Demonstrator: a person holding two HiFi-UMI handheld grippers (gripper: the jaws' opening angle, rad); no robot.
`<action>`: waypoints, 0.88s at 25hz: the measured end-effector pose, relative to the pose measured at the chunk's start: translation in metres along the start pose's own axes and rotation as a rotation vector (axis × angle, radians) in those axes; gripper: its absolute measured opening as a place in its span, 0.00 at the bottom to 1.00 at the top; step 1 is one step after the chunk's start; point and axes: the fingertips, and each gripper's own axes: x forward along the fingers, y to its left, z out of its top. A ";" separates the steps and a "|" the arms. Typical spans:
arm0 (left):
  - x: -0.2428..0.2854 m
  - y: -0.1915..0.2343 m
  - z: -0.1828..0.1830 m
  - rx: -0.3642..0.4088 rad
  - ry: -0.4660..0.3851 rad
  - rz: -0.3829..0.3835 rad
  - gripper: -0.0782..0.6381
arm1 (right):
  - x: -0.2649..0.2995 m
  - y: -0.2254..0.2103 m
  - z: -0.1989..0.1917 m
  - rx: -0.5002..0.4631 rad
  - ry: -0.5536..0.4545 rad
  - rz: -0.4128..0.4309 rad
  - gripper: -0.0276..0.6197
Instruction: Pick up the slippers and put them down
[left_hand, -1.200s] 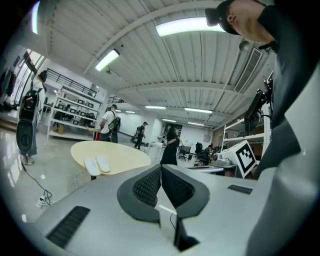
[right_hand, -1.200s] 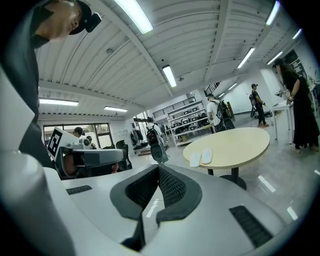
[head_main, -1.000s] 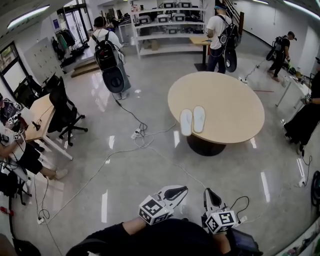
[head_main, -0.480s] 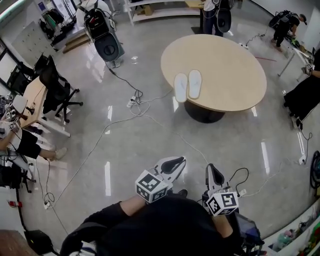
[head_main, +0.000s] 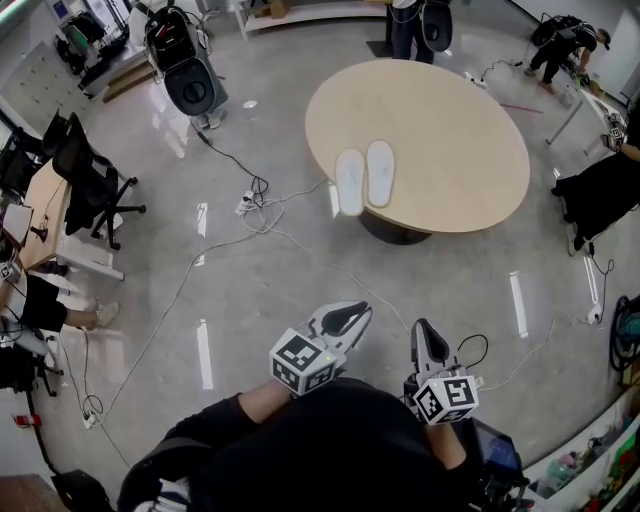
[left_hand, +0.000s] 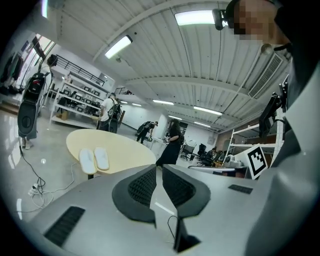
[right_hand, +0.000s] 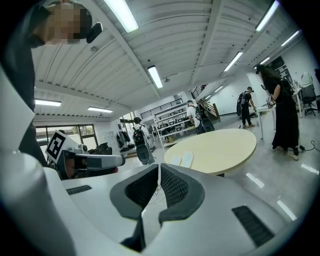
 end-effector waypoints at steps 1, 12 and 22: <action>0.004 0.010 0.006 0.005 -0.002 -0.003 0.15 | 0.012 -0.001 0.002 -0.003 0.003 -0.001 0.06; 0.035 0.133 0.049 -0.018 -0.004 -0.028 0.16 | 0.138 -0.001 0.029 -0.033 0.032 -0.036 0.06; 0.036 0.217 0.076 -0.089 -0.042 -0.004 0.16 | 0.219 0.014 0.047 -0.091 0.105 -0.045 0.06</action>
